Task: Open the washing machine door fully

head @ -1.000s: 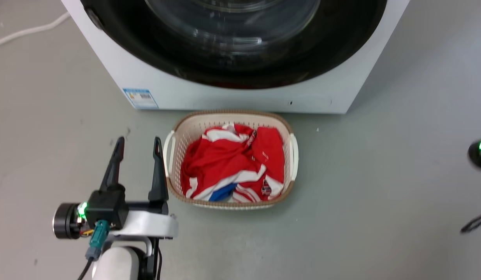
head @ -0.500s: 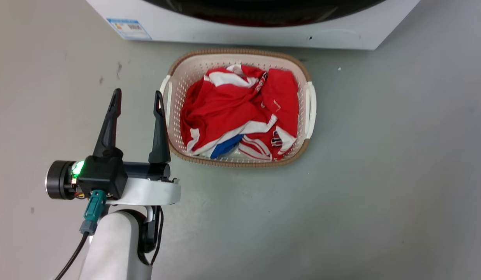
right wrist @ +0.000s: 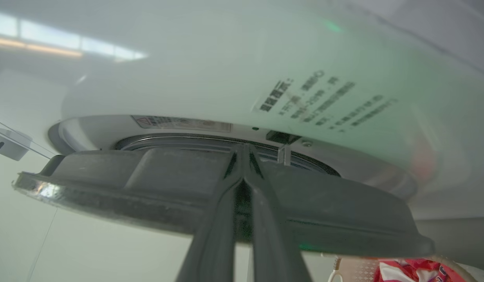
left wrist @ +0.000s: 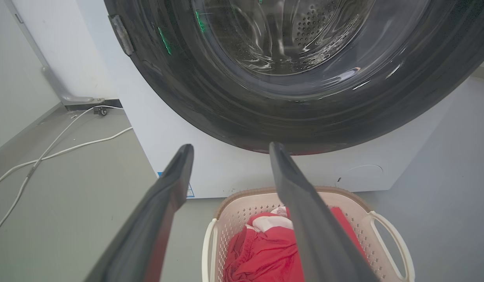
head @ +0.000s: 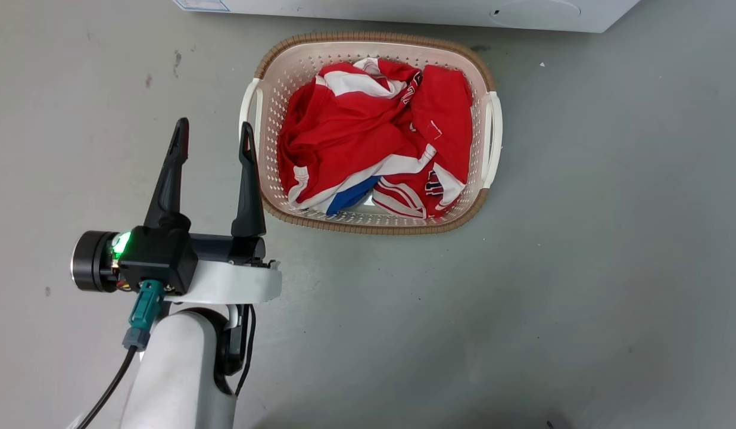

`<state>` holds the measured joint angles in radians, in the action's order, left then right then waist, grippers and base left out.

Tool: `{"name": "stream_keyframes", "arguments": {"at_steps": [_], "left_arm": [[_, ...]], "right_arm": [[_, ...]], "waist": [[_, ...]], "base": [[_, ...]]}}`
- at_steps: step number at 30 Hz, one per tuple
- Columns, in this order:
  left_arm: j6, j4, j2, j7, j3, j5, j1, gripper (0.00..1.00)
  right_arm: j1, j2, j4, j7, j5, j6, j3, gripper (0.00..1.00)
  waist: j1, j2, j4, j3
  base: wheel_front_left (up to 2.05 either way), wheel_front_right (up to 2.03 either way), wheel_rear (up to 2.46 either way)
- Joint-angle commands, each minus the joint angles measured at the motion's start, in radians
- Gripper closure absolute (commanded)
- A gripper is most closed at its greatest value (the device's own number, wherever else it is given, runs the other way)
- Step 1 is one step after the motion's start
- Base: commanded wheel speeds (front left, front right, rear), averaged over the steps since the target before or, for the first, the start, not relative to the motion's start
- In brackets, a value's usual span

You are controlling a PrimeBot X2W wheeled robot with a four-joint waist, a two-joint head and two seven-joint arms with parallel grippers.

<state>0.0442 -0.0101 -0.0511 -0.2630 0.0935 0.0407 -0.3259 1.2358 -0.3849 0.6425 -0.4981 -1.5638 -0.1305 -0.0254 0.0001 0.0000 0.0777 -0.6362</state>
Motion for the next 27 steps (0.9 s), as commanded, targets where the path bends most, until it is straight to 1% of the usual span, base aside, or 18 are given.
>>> {"name": "stream_keyframes", "arguments": {"at_steps": [1,6,10,14,19,23,27], "left_arm": [[-0.001,-0.001,0.002,-0.003,0.001,0.004,-0.014,0.00],[0.000,0.005,0.002,-0.003,0.006,0.006,-0.020,0.00],[0.006,0.012,0.002,-0.003,0.007,0.011,-0.012,0.00],[0.006,0.019,0.002,-0.003,-0.004,0.009,0.014,0.00],[-0.006,0.023,0.002,-0.003,-0.024,-0.002,0.038,0.00],[-0.008,0.025,0.002,-0.003,-0.028,-0.006,0.054,0.00],[-0.009,0.027,0.001,-0.003,-0.031,-0.008,0.072,0.00]], "right_arm": [[0.015,0.006,0.007,-0.014,0.016,0.000,-0.023,1.00],[0.014,0.018,0.008,-0.044,0.037,0.000,-0.060,1.00],[-0.030,0.036,-0.031,-0.083,0.035,-0.002,-0.089,1.00],[-0.102,0.041,-0.080,-0.113,0.030,-0.002,-0.109,1.00],[-0.193,0.043,-0.155,-0.151,0.018,-0.002,-0.125,1.00],[-0.274,0.021,-0.208,-0.172,0.005,-0.001,-0.125,1.00],[-0.352,0.037,-0.283,-0.197,-0.014,-0.001,-0.138,1.00]], "waist": [[-0.0001,0.0000,0.001,-0.002],[-0.0001,0.0000,0.004,-0.004],[-0.0001,0.0000,0.002,0.013],[-0.0001,0.0000,-0.007,0.047],[-0.0001,0.0000,-0.023,0.094],[-0.0001,0.0000,-0.033,0.127],[-0.0001,0.0000,-0.042,0.154]], "base": [[0.00,0.00,0.00],[0.00,0.00,0.00],[0.00,0.00,0.00],[0.00,0.00,0.00],[0.00,0.00,0.00],[0.00,0.00,0.00],[0.00,0.00,0.00]]}}
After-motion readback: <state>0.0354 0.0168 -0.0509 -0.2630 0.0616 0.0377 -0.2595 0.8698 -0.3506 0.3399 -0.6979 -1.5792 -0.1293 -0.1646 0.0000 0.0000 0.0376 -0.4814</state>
